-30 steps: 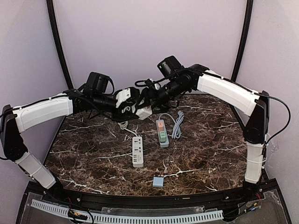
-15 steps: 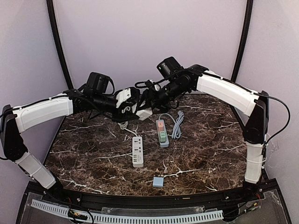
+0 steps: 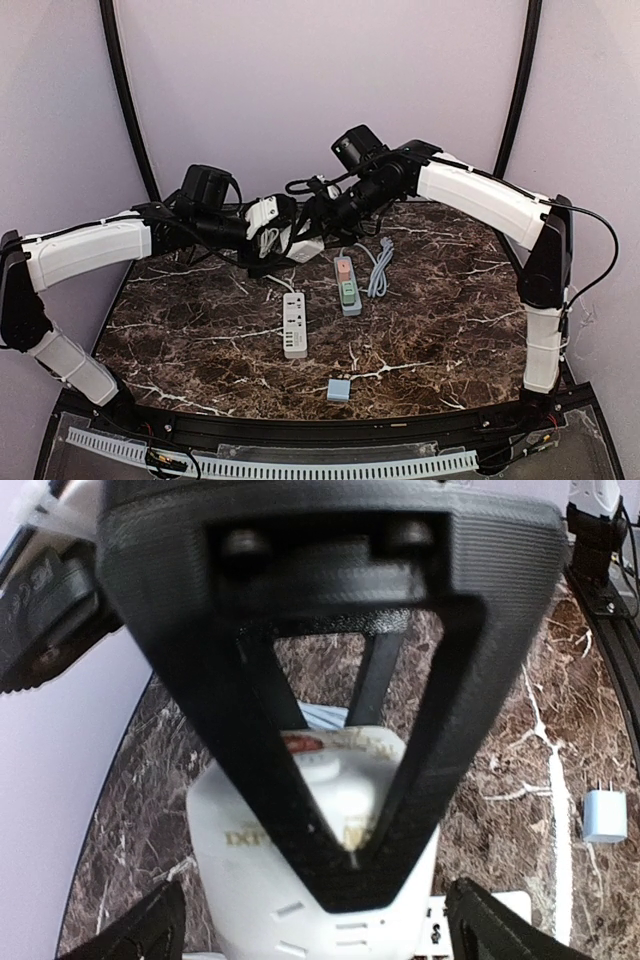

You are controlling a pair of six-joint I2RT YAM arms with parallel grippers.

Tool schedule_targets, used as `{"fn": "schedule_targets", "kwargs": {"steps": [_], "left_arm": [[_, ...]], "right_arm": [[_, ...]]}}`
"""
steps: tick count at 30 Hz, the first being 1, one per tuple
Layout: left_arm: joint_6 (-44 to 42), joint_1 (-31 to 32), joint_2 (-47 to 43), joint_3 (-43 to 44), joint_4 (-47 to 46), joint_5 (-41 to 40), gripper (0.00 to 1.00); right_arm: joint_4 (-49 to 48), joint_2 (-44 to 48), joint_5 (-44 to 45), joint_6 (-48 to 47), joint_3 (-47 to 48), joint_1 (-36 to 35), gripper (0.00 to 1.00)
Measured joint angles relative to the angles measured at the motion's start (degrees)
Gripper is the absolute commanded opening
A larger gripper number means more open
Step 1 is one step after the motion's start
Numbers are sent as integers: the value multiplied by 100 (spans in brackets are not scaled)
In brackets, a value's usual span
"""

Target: Insert the plug

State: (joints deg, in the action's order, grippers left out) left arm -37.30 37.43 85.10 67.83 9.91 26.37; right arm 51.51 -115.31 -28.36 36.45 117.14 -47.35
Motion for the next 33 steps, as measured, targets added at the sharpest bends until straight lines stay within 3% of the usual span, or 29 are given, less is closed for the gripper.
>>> {"fn": "schedule_targets", "kwargs": {"steps": [17, 24, 33], "left_arm": [[844, -133, -1773, -1547, -678, -1569, 99], [1731, -166, -1858, -1506, -605, -2774, 99], [3919, -179, -1982, -103, 1239, -4461, 99]], "right_arm": [[627, -337, 662, 168, 210, -63, 0], [844, -330, 863, 304, 212, -63, 0], [916, -227, 953, 555, 57, -87, 0]]}}
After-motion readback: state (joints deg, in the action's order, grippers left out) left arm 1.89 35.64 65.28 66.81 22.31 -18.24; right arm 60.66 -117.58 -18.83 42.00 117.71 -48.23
